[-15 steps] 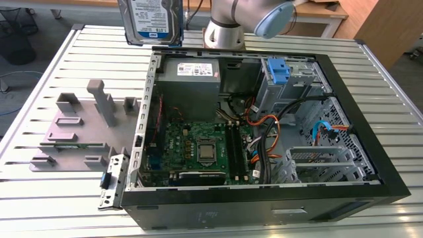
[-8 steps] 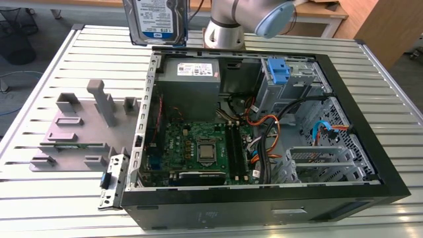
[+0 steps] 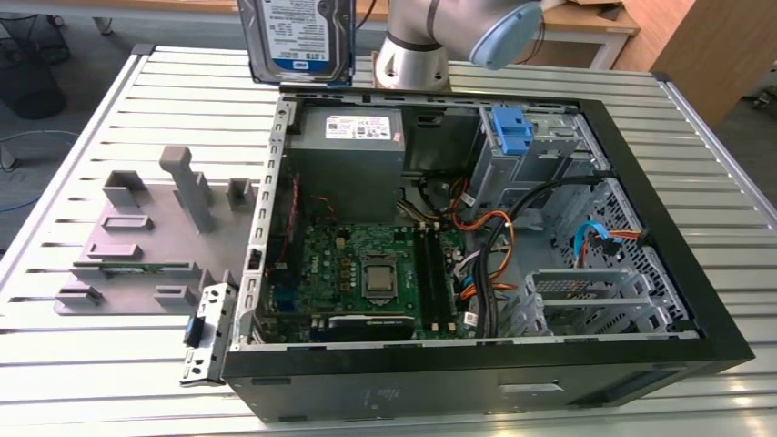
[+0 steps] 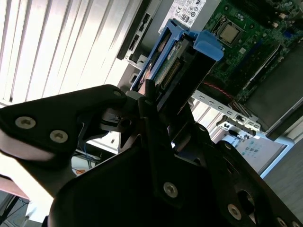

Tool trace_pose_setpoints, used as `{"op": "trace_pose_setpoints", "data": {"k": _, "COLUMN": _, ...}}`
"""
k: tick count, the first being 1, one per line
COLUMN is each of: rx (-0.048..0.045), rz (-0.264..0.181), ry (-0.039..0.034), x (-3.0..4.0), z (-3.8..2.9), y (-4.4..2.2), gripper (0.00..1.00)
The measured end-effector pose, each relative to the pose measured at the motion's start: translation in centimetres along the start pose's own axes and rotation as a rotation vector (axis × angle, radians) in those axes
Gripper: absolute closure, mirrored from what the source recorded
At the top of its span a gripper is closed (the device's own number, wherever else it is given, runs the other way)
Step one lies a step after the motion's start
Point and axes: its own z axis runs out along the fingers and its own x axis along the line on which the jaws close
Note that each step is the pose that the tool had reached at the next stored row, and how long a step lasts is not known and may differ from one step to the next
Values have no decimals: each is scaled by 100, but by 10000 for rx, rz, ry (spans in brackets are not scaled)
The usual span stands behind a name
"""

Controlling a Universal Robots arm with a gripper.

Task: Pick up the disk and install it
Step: 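Pick up the disk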

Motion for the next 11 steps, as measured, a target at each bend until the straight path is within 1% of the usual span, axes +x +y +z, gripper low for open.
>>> {"op": "trace_pose_setpoints", "data": {"k": 11, "rx": 0, "rz": 0, "ry": 0, "x": -3, "z": 1, "y": -142, "gripper": 65}}
